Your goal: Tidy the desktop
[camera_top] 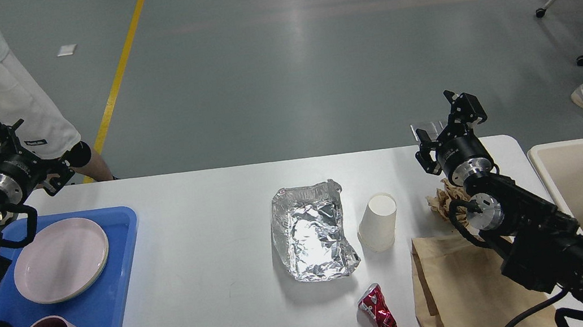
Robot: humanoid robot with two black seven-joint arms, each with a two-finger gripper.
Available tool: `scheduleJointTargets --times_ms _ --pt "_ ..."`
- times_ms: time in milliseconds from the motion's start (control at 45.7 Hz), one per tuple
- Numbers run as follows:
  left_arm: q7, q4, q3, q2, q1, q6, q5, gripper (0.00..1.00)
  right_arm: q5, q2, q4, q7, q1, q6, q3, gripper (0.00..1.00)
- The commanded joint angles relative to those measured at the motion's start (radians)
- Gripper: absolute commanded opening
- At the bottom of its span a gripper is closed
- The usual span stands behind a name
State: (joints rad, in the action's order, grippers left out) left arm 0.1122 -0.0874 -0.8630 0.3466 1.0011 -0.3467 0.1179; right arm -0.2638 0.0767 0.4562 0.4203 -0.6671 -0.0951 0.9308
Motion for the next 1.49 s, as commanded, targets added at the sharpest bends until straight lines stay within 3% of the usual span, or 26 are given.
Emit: scheduleJointTargets --times_ms 0,679,854,1161,1380,1467 --pt "-0.003 -0.005 0.013 -0.001 0.040 0.002 0.000 0.97 0.000 0.000 0.001 0.000 0.000 0.000 -0.001 1.00" --pt "-0.006 -0.009 0.001 -0.008 0.037 -0.017 0.003 0.97 0.000 0.000 0.001 0.000 0.000 0.000 0.000 1.00" --pt "-0.016 -0.008 -0.002 -0.006 -0.018 -0.017 0.005 0.97 0.000 0.000 0.001 0.000 0.000 0.000 0.000 1.00" --pt "-0.155 -0.008 0.016 -0.047 -0.110 -0.018 -0.001 0.97 0.000 0.000 0.001 0.002 0.000 0.000 0.000 1.00" --pt "-0.298 -0.011 0.018 -0.074 -0.136 -0.023 -0.007 0.97 0.000 -0.002 0.001 0.002 0.000 0.000 0.000 1.00" --pt "-0.315 -0.009 0.030 -0.090 -0.139 -0.041 -0.011 0.97 0.000 0.000 0.001 0.002 0.000 0.000 0.000 1.00"
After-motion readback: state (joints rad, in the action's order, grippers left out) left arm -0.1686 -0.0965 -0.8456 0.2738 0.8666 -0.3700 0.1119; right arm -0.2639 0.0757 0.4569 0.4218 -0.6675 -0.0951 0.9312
